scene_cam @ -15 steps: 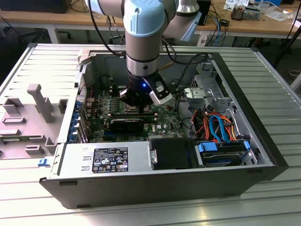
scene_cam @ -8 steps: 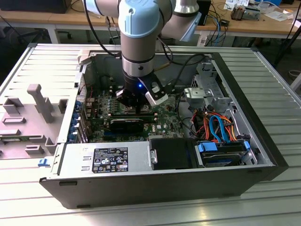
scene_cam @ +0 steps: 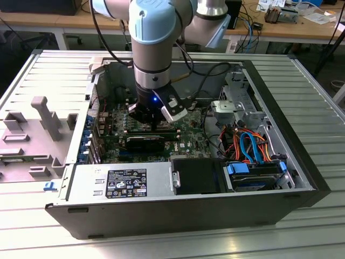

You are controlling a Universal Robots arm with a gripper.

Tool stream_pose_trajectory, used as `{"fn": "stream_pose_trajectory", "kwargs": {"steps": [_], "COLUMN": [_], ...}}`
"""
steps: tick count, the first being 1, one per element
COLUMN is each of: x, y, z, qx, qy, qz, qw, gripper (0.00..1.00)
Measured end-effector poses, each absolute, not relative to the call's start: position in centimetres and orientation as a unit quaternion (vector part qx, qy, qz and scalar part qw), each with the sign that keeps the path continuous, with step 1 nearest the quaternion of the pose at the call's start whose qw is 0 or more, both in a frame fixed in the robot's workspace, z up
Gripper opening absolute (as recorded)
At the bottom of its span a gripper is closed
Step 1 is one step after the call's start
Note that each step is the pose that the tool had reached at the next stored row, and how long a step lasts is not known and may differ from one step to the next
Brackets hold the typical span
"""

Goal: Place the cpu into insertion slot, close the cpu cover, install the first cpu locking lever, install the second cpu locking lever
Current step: 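Install the second cpu locking lever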

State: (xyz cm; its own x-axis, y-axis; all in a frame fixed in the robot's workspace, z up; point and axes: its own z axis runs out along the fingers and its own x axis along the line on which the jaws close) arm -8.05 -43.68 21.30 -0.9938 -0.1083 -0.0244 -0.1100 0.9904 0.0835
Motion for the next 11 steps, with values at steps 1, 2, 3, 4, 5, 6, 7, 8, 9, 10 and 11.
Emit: {"fn": "stream_pose_trajectory", "kwargs": {"steps": [1, 2, 3, 4, 5, 6, 7, 8, 9, 10, 11], "x": [-8.2, -8.2, -8.3, -8.3, -8.4, -8.5, -8.6, -8.7, -8.9, -9.1, -9.3], "y": [-43.7, -43.7, -43.7, -43.7, -43.7, -43.7, -43.7, -43.7, -43.7, -43.7, -43.7], "z": [21.3, 21.2, 21.2, 21.2, 21.2, 21.1, 21.1, 21.0, 20.9, 20.9, 20.9], "qx": [-0.055, -0.055, -0.055, -0.055, -0.055, -0.055, -0.055, -0.055, -0.055, -0.055, -0.055], "qy": [0.998, 0.998, 0.998, 0.998, 0.998, 0.998, 0.998, 0.998, 0.998, 0.998, 0.998], "qz": [0.042, 0.042, 0.042, 0.042, 0.042, 0.042, 0.042, 0.042, 0.042, 0.042, 0.042], "qw": [0.010, 0.010, 0.010, 0.010, 0.010, 0.010, 0.010, 0.010, 0.010, 0.010, 0.010], "gripper": [0.11, 0.11, 0.11, 0.11, 0.11, 0.11, 0.11, 0.11, 0.11, 0.11, 0.11]}}
